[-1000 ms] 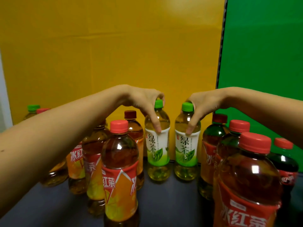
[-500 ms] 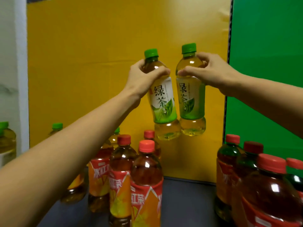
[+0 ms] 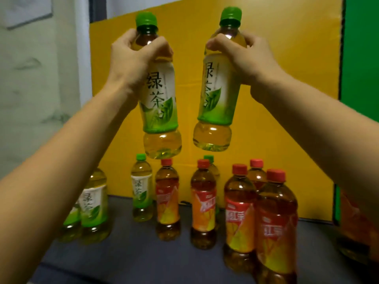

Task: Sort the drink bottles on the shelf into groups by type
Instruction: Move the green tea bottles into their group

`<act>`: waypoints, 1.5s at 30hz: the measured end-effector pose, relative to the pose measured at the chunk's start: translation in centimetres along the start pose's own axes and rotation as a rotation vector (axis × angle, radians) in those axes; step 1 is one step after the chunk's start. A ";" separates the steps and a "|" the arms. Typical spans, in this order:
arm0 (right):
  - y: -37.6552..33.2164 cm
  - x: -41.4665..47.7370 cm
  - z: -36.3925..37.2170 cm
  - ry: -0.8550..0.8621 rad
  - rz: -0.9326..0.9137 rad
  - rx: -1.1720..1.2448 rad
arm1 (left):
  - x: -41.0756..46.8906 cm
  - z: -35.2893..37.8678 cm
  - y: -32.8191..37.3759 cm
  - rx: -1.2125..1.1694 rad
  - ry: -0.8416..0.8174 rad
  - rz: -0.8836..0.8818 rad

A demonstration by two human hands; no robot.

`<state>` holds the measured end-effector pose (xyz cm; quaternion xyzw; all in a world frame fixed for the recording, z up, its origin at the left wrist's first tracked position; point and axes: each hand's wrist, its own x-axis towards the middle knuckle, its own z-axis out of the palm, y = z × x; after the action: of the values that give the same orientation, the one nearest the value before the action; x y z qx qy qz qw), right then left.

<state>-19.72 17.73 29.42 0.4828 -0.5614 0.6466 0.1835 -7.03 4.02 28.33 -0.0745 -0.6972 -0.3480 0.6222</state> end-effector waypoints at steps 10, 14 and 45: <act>5.3 -8.0 11.4 -0.029 0.152 -0.033 | -6.6 -9.6 -6.3 0.194 -0.037 -0.200; 8.9 -11.5 14.5 -0.102 0.224 -0.066 | -10.1 -9.9 -9.6 0.268 -0.011 -0.251; 12.4 -19.6 21.3 -0.269 0.241 -0.175 | -18.0 -10.3 -18.7 0.674 0.176 -0.080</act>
<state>-11.36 0.70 4.27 0.4763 -0.6885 0.5424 0.0694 -4.83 -9.94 4.26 0.1927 -0.7191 -0.1274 0.6554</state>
